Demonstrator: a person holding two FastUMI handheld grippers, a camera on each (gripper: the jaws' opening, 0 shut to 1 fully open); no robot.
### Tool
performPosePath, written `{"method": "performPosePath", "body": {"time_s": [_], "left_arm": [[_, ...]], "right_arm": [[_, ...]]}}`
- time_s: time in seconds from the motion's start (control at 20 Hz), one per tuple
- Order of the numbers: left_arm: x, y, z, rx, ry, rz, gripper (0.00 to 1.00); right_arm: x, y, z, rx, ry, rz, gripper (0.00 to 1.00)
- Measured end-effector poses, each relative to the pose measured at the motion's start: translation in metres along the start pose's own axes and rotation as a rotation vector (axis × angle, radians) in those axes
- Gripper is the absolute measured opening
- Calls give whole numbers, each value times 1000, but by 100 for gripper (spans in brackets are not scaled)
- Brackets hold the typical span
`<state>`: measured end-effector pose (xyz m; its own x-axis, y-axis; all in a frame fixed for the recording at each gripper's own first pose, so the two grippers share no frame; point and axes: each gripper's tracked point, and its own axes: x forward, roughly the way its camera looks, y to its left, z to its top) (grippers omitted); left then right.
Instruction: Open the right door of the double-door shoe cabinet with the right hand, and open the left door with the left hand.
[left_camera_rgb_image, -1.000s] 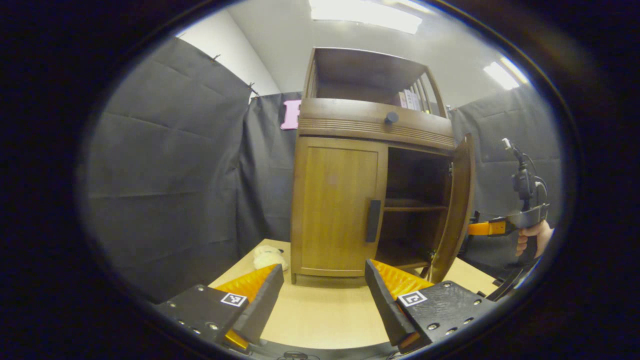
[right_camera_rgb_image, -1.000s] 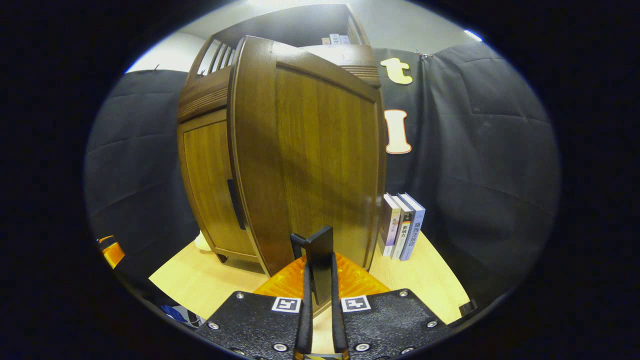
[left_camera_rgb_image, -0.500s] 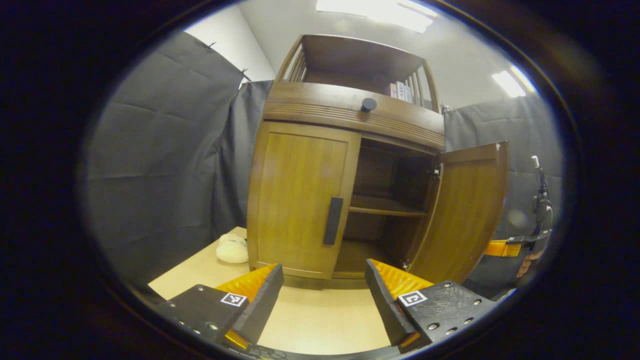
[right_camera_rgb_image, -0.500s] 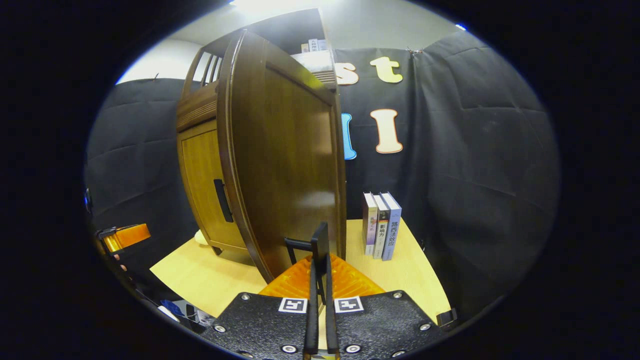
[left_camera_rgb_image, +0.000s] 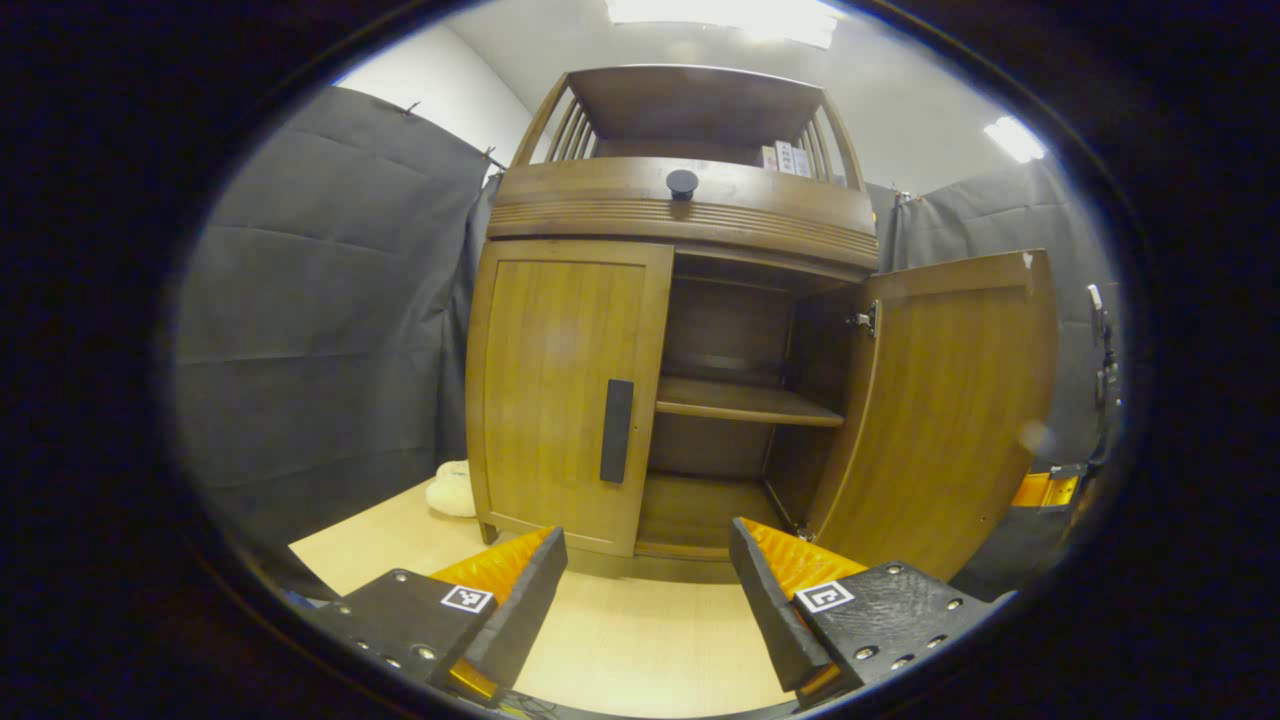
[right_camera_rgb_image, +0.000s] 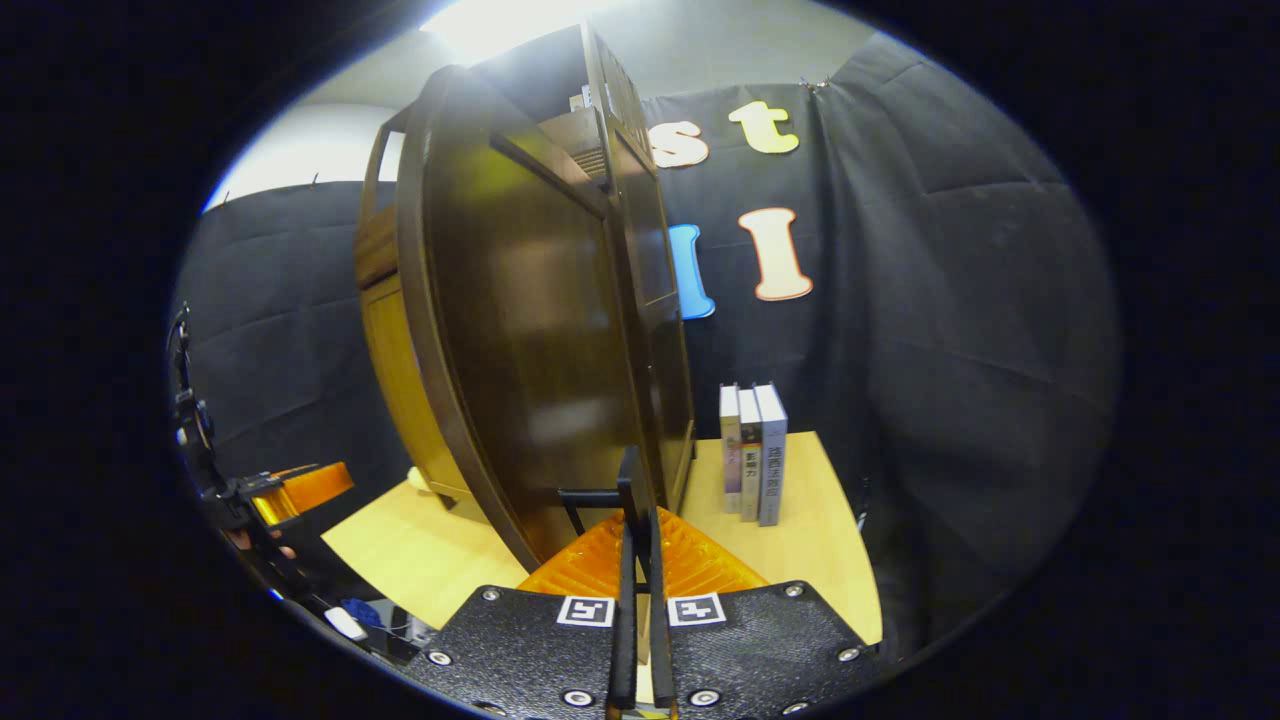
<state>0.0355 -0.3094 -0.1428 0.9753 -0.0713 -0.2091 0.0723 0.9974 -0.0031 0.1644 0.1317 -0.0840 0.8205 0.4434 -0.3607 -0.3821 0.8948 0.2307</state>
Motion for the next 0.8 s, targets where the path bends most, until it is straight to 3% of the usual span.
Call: {"method": "performPosePath", "body": {"time_s": [0.25,0.45,0.5,0.55,0.6,0.75,0.8], "left_arm": [[-3,-7,6,10,-5,36,97],[21,0,3,-1,5,28,97],[27,7,5,-5,-7,22,93],[36,13,9,-4,-19,19,97],[46,17,12,-2,-24,12,97],[81,23,24,-6,-39,-39,97],[92,28,31,-23,-49,-51,97]], "right_arm": [[-4,-9,2,-54,-2,32,6],[-5,-6,4,8,-6,7,9],[-4,-5,7,17,-14,3,10],[-3,-8,7,18,-15,-14,7],[-7,-10,4,15,1,-33,19],[-26,-18,4,2,12,-112,27],[-29,-21,5,0,3,-143,36]]}}
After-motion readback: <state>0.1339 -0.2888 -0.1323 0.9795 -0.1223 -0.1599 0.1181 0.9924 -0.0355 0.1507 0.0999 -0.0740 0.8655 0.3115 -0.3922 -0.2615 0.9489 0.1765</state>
